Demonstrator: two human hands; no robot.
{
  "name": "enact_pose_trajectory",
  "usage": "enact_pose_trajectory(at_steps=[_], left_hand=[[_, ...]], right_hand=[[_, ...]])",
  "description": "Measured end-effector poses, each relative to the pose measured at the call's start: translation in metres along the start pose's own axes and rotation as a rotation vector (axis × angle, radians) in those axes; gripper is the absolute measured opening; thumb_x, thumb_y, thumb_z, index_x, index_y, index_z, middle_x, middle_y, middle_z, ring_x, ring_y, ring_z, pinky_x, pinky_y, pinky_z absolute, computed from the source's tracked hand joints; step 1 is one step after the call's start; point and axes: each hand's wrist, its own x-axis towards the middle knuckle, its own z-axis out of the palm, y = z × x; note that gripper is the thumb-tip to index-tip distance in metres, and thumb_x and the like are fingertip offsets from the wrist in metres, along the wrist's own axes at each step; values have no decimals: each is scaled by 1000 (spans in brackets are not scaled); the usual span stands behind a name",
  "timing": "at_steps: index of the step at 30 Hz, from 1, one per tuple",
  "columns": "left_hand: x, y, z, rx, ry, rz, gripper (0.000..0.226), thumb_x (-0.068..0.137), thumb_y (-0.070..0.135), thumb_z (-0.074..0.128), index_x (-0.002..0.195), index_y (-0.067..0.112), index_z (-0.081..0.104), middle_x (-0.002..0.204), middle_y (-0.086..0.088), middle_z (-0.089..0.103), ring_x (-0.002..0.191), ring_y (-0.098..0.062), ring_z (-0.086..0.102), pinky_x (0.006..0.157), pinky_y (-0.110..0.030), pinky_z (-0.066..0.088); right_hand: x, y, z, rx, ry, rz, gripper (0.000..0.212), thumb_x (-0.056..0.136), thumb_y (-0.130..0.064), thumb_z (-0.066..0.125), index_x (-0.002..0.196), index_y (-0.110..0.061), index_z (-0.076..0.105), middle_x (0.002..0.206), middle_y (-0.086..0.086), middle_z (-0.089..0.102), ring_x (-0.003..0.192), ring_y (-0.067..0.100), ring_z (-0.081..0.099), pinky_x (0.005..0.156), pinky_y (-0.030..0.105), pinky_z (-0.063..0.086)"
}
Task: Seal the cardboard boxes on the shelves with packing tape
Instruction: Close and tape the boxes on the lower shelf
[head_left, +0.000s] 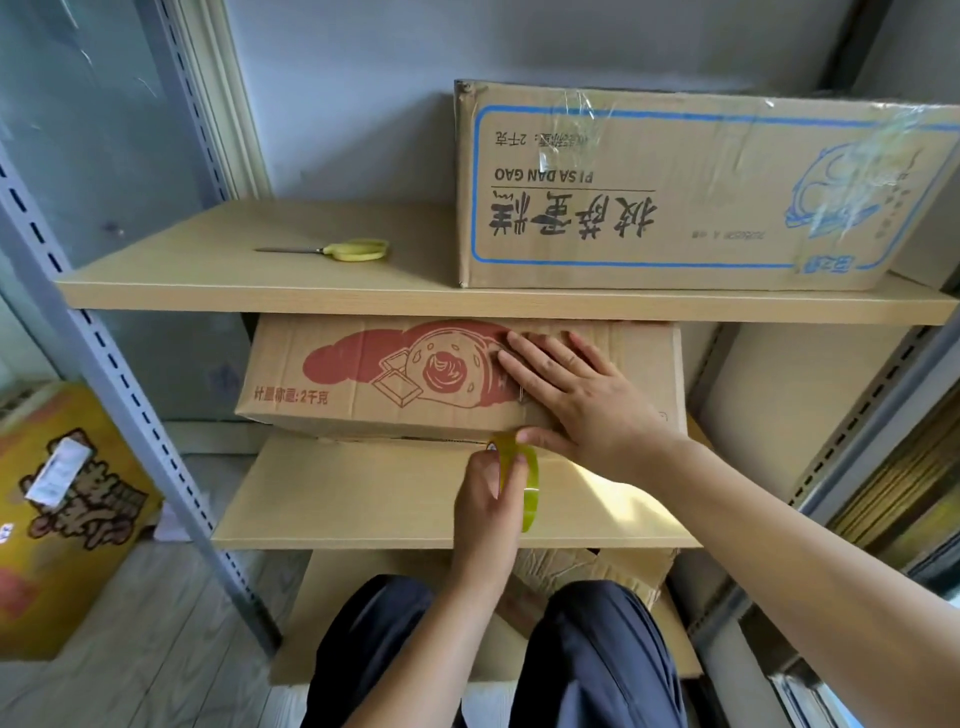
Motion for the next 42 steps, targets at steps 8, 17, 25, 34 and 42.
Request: enact_pose_trajectory(at_steps=[8,17,25,34,42], left_hand=[[14,-39,6,146,-319,-4,39,106,31,43,83,9,66,78,0,75,85,-8,68,87,-18,46],[63,-97,-4,179,-160,-313,45,89,44,66,119,13,51,115,-6,65,104,-19,64,79,-22,47],[70,-60,-139,52,461,-358,118,76,46,80,157,28,-4,165,-7,1,149,-30,19,117,-50,26],[101,-36,-183,-50,232,131,42,89,13,72,126,17,52,130,3,64,126,-11,57,110,-34,40],[40,-32,-184,4,375,210,38,91,18,70,123,8,52,125,-1,65,115,-7,61,91,-15,46]], right_hand=[[11,18,18,-125,62,-22,83,94,-70,29,159,-22,7,166,5,7,151,27,13,122,51,12],[27,23,32,-238,199,-115,70,101,-53,38,152,-5,32,154,26,33,138,45,37,110,59,33],[27,22,31,-215,155,-97,70,101,-52,33,153,-6,28,156,25,30,141,44,32,112,60,29],[16,7,31,-244,173,-76,65,101,-43,45,151,-3,33,154,26,33,142,46,30,114,60,29],[-21,-15,14,-137,351,-130,49,105,-33,44,147,-8,43,151,21,41,140,41,37,108,55,40]])
